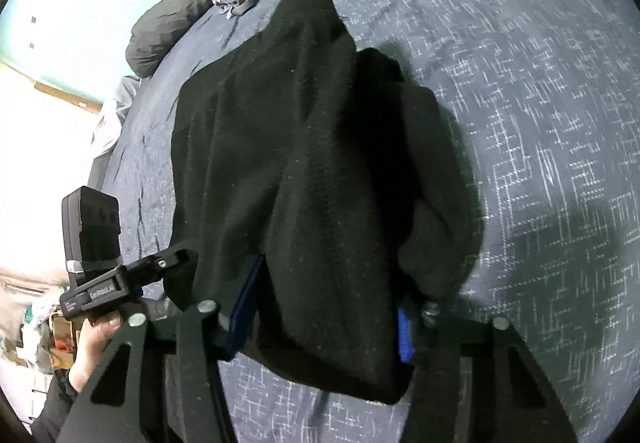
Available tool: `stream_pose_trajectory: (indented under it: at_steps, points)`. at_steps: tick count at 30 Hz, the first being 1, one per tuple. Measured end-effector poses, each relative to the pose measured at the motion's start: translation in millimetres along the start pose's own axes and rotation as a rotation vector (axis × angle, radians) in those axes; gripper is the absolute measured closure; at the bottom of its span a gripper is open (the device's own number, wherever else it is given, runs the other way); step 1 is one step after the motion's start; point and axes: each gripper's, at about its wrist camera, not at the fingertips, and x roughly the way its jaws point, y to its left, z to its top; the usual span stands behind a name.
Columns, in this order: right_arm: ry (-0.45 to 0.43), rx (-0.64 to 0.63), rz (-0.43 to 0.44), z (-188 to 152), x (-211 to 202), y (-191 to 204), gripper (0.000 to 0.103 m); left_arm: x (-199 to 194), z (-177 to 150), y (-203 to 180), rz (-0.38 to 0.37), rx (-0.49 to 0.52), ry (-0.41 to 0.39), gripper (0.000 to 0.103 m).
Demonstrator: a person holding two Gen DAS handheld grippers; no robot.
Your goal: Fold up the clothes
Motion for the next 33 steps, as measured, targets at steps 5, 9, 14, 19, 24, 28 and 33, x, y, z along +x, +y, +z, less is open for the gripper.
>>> stream_pose_trajectory:
  at_steps: [5, 9, 14, 19, 24, 28, 33]
  points:
    - [-0.022, -0.078, 0.007, -5, -15, 5, 0.061, 0, 4, -4, -0.024, 0.012, 0.011, 0.041]
    - [-0.008, -0.027, 0.022, -4, -11, -11, 0.060, 7, 5, 2, -0.049, -0.014, 0.018, 0.038]
    - [-0.012, 0.000, 0.033, 2, -6, -12, 0.060, 14, 5, -8, -0.038, -0.014, 0.004, 0.037]
    - [-0.035, -0.067, 0.027, 9, -25, -6, 0.066, 13, 8, -28, -0.046, 0.006, -0.017, 0.044]
    - [-0.058, -0.104, 0.025, 19, -49, -7, 0.067, 8, 12, -45, -0.103, 0.009, -0.019, 0.048]
    - [-0.057, -0.115, 0.014, 24, -58, -15, 0.068, 19, 11, -52, -0.099, 0.008, 0.005, 0.048]
    - [-0.029, -0.099, -0.035, 16, -34, -24, 0.064, 31, -1, -33, -0.088, -0.041, 0.029, 0.042]
